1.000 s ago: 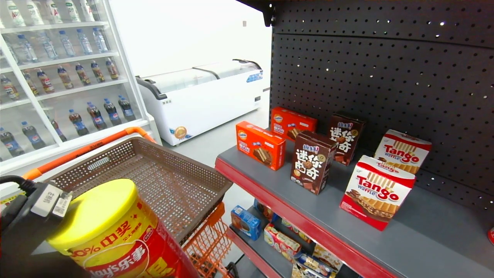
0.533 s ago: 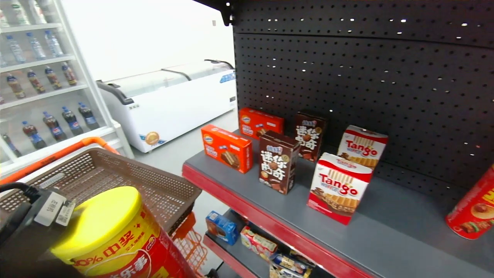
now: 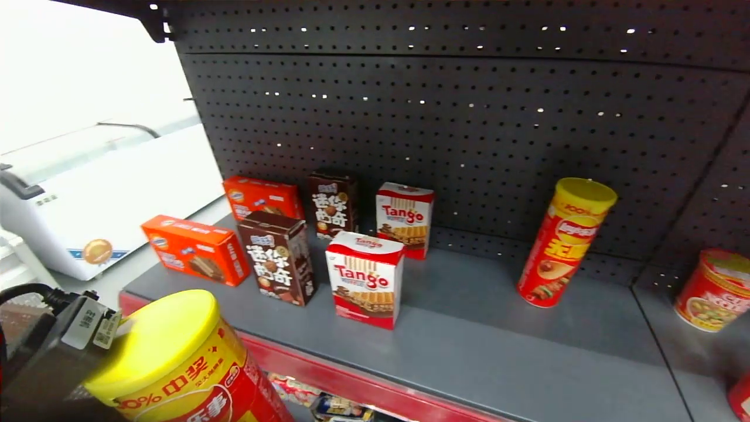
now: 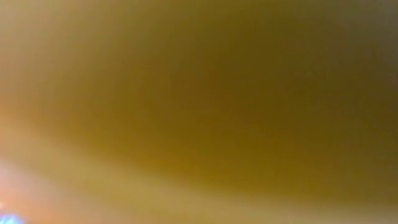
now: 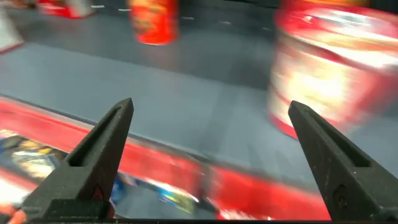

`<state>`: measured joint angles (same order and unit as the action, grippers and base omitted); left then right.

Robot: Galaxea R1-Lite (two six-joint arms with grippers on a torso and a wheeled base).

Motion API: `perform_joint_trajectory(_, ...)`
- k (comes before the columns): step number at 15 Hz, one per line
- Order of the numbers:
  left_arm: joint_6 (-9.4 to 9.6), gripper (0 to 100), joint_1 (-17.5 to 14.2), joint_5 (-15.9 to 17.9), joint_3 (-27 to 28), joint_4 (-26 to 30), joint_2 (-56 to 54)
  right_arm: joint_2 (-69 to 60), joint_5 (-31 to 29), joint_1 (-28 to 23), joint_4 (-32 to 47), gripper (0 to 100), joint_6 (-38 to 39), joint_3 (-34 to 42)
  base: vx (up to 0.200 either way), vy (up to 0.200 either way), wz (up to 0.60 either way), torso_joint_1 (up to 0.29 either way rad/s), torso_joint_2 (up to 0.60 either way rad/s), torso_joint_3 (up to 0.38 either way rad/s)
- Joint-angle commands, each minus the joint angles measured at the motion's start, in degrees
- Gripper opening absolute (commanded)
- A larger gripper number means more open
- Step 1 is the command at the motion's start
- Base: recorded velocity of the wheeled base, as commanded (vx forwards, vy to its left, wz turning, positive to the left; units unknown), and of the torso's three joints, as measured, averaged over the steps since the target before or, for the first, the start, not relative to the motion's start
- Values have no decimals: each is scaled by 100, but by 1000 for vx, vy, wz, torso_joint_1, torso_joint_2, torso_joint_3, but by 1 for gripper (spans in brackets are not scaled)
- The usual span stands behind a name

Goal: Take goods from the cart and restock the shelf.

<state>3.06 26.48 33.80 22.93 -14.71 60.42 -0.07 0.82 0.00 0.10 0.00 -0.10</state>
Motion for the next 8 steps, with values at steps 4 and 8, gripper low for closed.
perform_joint_trajectory(4, 2, 0, -11, 3, -192, -23, -12, 7, 6, 0, -1, 100, 0, 1, 0, 0, -600, 1, 2, 0)
perform_joint_trajectory(8, -7, 0, -20, -5, -219, -32, -30, 7, 6, 0, -1, 100, 0, 1, 0, 0, -150, 2, 1, 1)
